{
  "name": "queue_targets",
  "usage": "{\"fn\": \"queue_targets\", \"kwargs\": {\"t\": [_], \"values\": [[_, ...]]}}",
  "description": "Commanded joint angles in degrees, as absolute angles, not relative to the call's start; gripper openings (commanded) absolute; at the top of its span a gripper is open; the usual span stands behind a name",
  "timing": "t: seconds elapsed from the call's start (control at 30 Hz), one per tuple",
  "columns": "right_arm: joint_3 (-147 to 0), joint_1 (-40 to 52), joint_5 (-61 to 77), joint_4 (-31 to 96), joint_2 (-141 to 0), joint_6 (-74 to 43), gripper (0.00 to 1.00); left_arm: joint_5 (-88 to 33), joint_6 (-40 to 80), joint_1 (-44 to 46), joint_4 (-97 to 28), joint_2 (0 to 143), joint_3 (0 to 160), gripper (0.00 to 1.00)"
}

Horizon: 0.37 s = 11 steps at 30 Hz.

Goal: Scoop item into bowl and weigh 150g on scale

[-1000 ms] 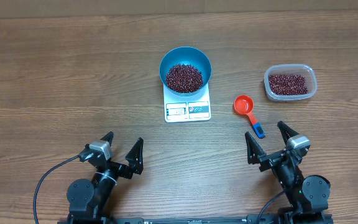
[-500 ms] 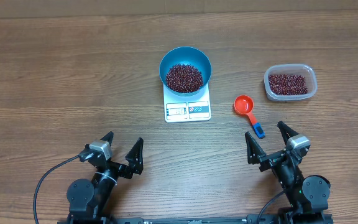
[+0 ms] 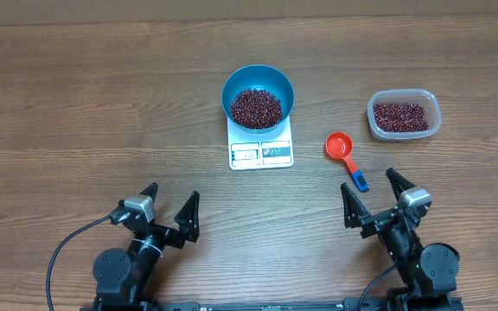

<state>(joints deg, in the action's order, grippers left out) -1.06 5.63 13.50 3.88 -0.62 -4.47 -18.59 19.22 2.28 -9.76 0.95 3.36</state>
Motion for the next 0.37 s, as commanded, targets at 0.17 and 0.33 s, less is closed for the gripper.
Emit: {"fn": "queue_targets", "kwargs": {"t": [0.17, 0.33], "values": [[-0.45, 5.63, 13.13, 3.57, -0.16, -4.4, 1.0, -17.82, 19.31, 2.68, -9.56, 0.21, 3.01, 1.0], [-0.45, 5.63, 13.13, 3.55, -0.16, -4.43, 1.0, -17.82, 19.31, 2.68, -9.56, 0.21, 3.01, 1.0]]}}
